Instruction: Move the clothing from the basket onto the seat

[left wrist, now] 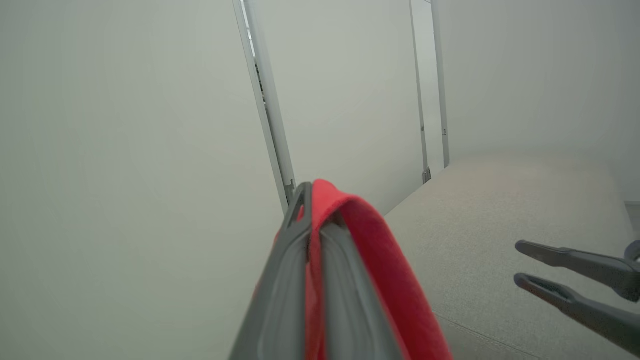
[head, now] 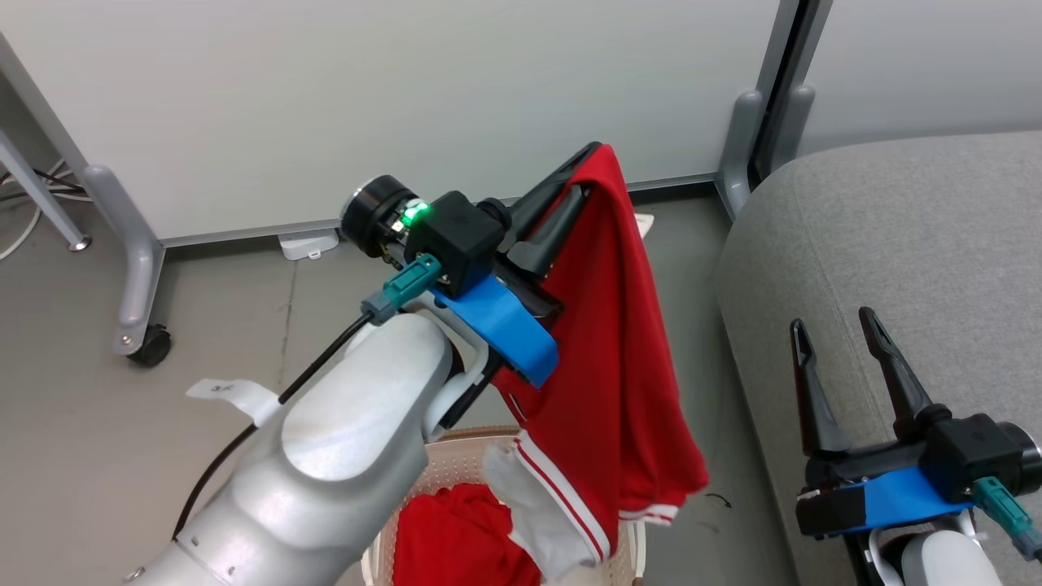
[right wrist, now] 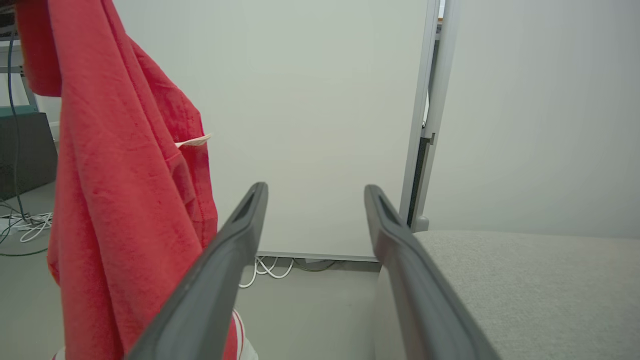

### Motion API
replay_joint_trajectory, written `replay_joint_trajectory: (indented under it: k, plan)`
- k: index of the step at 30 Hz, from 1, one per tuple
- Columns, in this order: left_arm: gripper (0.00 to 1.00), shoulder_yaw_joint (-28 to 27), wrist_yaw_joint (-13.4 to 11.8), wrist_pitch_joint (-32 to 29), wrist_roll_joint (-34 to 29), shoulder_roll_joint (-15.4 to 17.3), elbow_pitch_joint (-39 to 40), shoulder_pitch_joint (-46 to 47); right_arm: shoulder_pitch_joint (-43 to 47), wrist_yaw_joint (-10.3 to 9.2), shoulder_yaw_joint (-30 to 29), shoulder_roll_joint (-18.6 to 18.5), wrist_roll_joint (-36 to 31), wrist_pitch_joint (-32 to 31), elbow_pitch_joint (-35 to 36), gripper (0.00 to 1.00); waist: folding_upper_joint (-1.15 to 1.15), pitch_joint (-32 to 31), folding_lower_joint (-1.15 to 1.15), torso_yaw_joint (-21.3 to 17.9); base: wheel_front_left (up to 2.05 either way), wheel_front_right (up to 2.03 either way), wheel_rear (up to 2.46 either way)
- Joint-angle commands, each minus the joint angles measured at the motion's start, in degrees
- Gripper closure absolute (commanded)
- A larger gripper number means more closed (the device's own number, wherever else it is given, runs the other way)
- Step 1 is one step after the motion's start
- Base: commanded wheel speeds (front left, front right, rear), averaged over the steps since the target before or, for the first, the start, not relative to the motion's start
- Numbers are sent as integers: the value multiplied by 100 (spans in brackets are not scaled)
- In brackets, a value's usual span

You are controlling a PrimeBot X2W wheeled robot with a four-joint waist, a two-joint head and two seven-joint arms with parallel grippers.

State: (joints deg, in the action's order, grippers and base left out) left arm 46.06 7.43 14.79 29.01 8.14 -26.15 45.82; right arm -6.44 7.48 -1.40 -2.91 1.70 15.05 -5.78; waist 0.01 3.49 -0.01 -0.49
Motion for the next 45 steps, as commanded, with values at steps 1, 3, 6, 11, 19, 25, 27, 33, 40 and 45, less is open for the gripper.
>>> replay_joint_trajectory:
  k: [1,3,6,11,19,25,27,33,40,45]
  plan:
    - [100,42,0,-2,98,-36,18,50,77,3,14,2,31,20,0,0,-1,-8,1,3,0,0,0]
    - [100,141,1,-28,216,-32,11,72,88,3,28,2,46,20,10,0,-1,-16,1,6,0,0,0]
    - [100,261,1,-23,332,-25,-24,95,94,3,60,3,82,20,32,0,-1,-25,1,11,0,0,0]
    - [100,383,1,-3,442,-16,-58,138,80,3,135,2,170,20,87,0,-1,-9,1,25,0,0,0]
    - [100,471,2,20,477,8,-118,244,-230,3,498,3,227,20,253,0,-1,60,1,41,0,0,0]
    - [100,491,2,36,424,-8,-158,298,-619,3,1109,-132,238,20,189,0,-1,134,1,61,0,0,0]
    - [100,506,2,38,419,-26,-166,330,-758,3,1302,-175,223,20,106,0,-1,170,1,82,0,0,0]
    - [100,572,2,43,368,-64,-176,393,-1177,3,1712,-182,129,19,-380,0,-1,238,1,151,0,0,0]
    - [100,645,2,46,316,-120,-139,384,-1529,3,1899,-124,-20,15,-1198,0,-1,256,1,206,0,0,0]
    - [100,705,2,47,321,-166,-115,366,-1670,3,1901,-50,43,13,-1710,100,-1,230,1,248,0,0,0]
